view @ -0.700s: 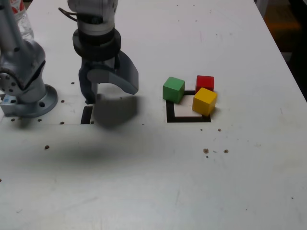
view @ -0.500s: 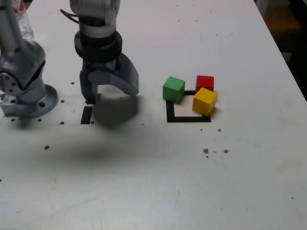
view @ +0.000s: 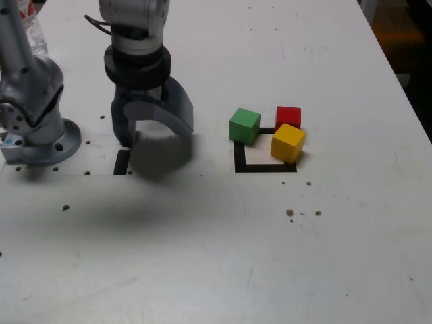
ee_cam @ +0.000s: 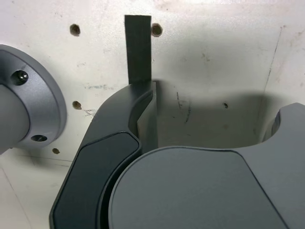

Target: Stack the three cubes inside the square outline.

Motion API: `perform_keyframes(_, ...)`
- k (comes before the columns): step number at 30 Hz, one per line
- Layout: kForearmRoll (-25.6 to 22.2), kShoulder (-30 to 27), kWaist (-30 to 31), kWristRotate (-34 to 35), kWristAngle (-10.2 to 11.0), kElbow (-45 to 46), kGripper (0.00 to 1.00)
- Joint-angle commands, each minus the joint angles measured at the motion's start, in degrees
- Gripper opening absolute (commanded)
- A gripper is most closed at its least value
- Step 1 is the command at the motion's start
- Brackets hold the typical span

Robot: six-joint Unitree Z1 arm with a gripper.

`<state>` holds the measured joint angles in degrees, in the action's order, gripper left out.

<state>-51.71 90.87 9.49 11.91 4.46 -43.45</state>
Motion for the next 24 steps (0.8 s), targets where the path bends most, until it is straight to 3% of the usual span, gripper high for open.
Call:
perform_keyframes(1,-1.17,-1.0,-0.42,-0.05,0.17,0.0,0.89)
perform_keyframes(7,-6.62,-3.24,-1.6,-1.15,1.67,-2.78,0.88)
perform_keyframes(12,-14.57,-3.58,-2.02,-3.67,2.12,-10.21,0.87)
perform_keyframes(24,-26.96,2.75,-2.38,-10.73,0.93,-30.95,0.87)
